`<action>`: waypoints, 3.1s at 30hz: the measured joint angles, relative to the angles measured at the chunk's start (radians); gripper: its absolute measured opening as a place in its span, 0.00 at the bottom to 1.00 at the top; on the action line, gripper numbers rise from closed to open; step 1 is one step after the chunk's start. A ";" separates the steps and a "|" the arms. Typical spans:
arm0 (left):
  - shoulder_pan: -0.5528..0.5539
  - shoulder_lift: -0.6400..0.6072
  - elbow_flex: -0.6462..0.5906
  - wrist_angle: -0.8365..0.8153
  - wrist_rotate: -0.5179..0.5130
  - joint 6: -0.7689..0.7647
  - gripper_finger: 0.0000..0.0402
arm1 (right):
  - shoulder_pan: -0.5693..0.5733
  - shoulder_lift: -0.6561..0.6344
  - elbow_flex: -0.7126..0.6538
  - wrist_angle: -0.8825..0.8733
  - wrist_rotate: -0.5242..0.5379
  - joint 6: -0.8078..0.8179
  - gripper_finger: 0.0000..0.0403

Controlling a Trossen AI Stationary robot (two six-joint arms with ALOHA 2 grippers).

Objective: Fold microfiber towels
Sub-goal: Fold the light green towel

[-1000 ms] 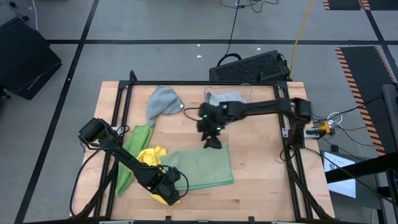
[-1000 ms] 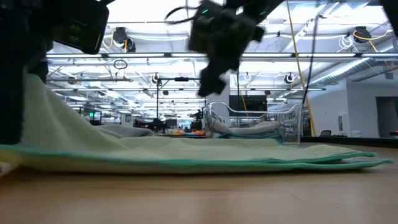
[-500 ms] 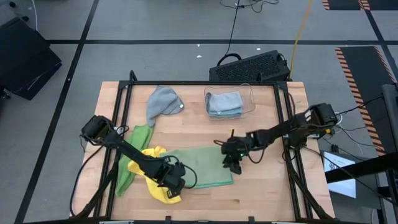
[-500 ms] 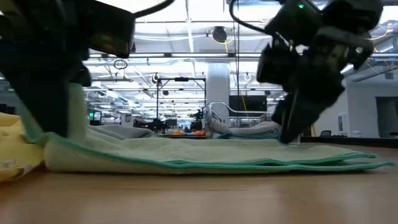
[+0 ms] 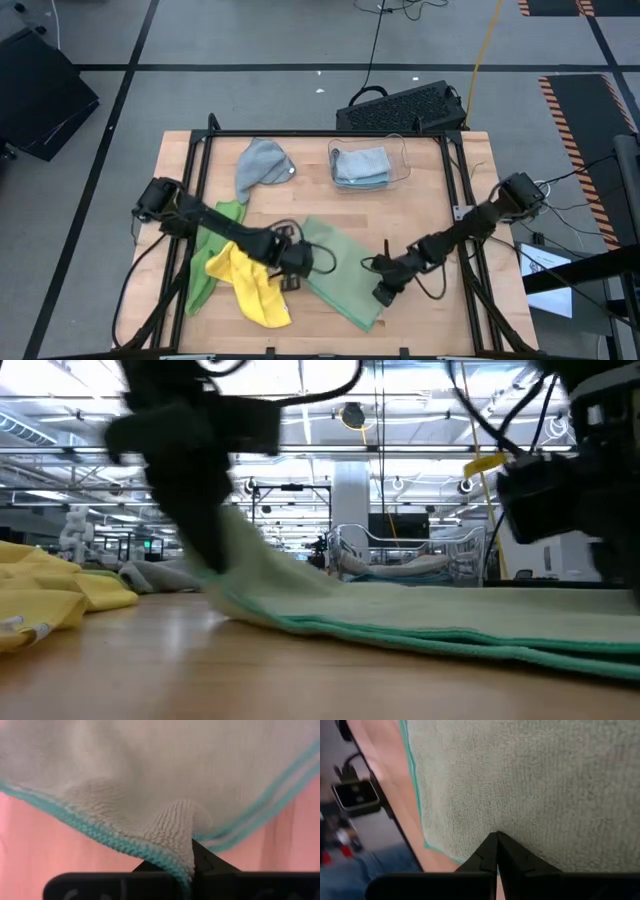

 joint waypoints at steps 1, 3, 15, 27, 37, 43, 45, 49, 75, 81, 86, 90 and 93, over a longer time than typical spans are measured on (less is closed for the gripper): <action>0.019 0.000 0.001 0.049 -0.007 0.051 0.02 | 0.018 0.001 0.000 0.015 0.020 0.061 0.01; 0.054 0.000 0.002 0.158 -0.017 0.143 0.02 | 0.036 0.002 -0.001 0.044 0.041 0.157 0.01; 0.093 0.000 0.002 0.304 0.125 0.209 0.02 | 0.015 -0.250 -0.004 -0.046 -0.065 0.302 0.19; -0.032 0.000 0.002 0.322 -0.023 0.178 0.02 | -0.522 -0.386 0.048 -0.085 -0.142 -0.430 0.55; -0.034 0.000 0.002 0.306 -0.021 0.156 0.02 | -0.713 -0.093 0.377 -0.184 -0.374 -1.114 0.63; -0.034 0.000 0.002 0.301 0.003 0.200 0.02 | -0.783 0.124 0.585 -0.252 -0.574 -1.321 0.70; -0.034 0.001 0.002 0.296 0.003 0.221 0.02 | -0.802 0.183 0.646 -0.300 -0.634 -1.387 0.71; -0.034 0.001 0.002 0.278 0.004 0.266 0.02 | -0.821 0.277 0.767 -0.427 -0.661 -1.528 0.72; -0.029 0.001 0.002 0.267 0.011 0.404 0.02 | -0.767 0.473 0.923 -0.630 -0.720 -1.753 0.63; -0.029 0.001 0.002 0.256 0.029 0.407 0.02 | -0.761 0.475 0.923 -0.640 -0.715 -1.799 0.49; -0.029 0.001 0.002 0.256 0.029 0.407 0.02 | -0.761 0.467 0.923 -0.662 -0.712 -1.824 0.27; -0.029 0.001 0.002 0.255 0.029 0.405 0.02 | -0.761 0.433 0.923 -0.683 -0.664 -1.825 0.05; -0.029 0.001 0.002 0.253 0.028 0.374 0.02 | -0.763 0.395 0.923 -0.720 -0.602 -1.825 0.02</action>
